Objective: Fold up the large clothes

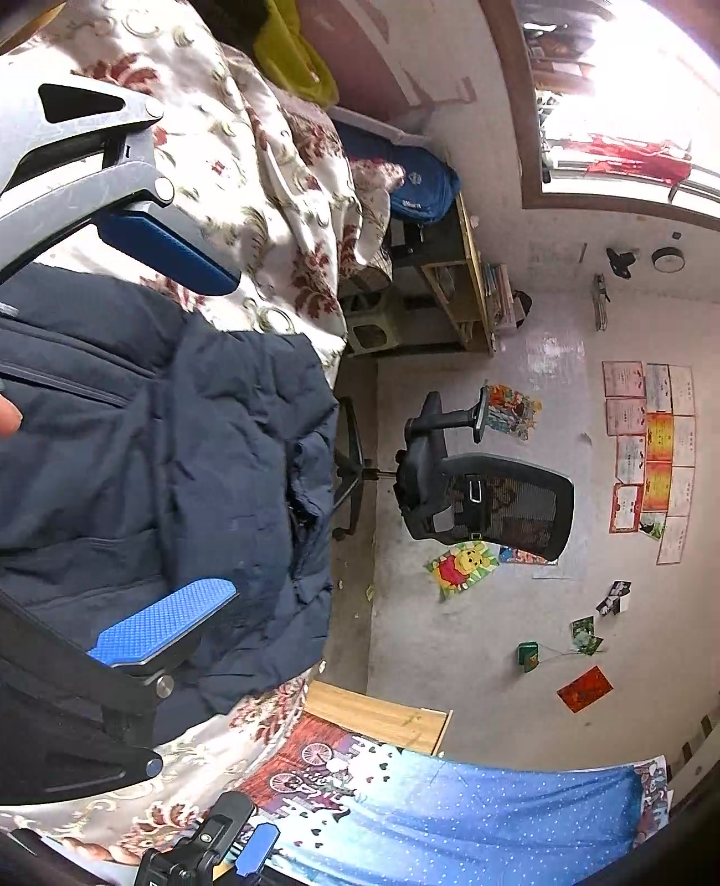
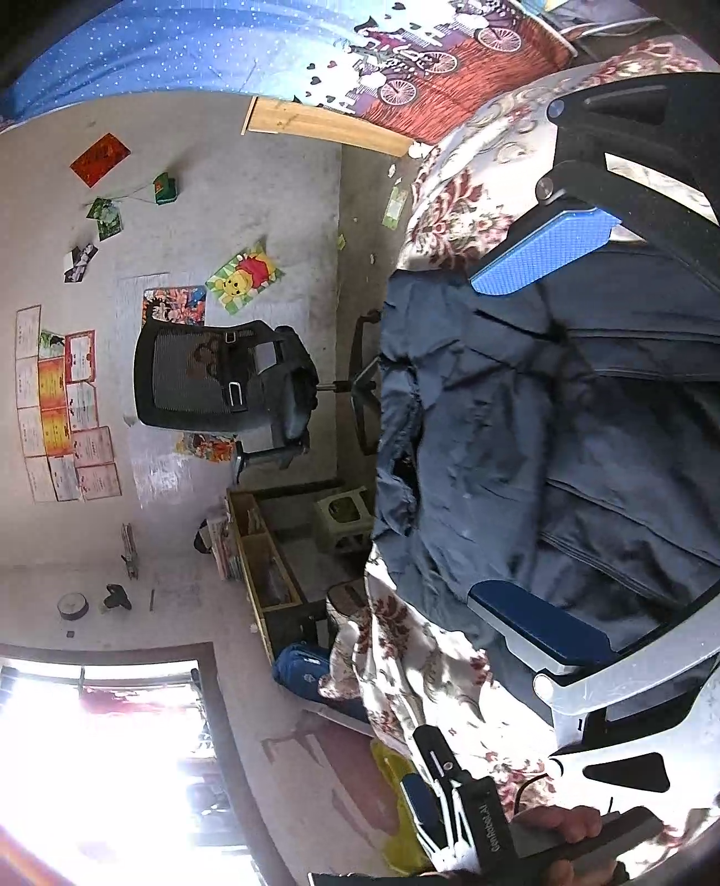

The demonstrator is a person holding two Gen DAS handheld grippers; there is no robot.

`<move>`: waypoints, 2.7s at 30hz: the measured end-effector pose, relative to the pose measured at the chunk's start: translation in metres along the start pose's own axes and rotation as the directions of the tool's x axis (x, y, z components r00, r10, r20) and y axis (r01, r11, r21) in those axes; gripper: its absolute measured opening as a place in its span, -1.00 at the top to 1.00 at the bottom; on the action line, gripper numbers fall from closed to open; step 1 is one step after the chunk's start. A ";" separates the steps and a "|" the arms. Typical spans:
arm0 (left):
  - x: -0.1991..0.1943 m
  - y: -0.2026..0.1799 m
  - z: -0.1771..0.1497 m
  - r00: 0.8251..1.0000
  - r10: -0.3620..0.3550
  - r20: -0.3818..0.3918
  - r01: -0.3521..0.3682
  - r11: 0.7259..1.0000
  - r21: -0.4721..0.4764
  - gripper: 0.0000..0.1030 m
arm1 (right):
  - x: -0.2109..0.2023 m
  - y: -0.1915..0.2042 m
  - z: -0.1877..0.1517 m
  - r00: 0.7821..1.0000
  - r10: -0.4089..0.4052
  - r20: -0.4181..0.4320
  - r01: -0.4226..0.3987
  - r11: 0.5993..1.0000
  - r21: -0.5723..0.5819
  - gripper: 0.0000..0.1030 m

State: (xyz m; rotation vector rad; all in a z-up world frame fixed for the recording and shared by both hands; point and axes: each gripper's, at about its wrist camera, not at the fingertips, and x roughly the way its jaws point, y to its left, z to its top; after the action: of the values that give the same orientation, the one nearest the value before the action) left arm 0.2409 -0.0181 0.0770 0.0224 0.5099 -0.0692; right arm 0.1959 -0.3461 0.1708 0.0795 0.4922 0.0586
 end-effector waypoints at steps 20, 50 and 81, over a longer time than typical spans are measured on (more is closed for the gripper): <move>-0.077 0.060 -0.145 0.981 0.005 -0.192 0.016 0.994 0.107 -1.00 | -0.037 0.022 -0.127 0.979 0.087 -0.186 -0.108 0.989 -0.105 -0.97; -0.071 0.024 -0.233 0.927 -0.042 -0.372 0.210 0.881 0.425 -1.00 | -0.015 0.027 -0.222 0.847 0.077 -0.526 -0.191 0.967 -0.167 -0.97; -0.068 0.020 -0.238 0.946 -0.019 -0.323 0.172 0.874 0.454 -1.00 | -0.025 0.038 -0.202 0.946 -0.183 -0.268 0.060 0.909 -0.412 -0.95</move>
State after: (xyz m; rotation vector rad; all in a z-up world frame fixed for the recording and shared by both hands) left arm 0.0672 0.0153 -0.0970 0.5019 0.8001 -0.2944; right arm 0.0765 -0.2972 0.0083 -0.3696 0.7820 0.0467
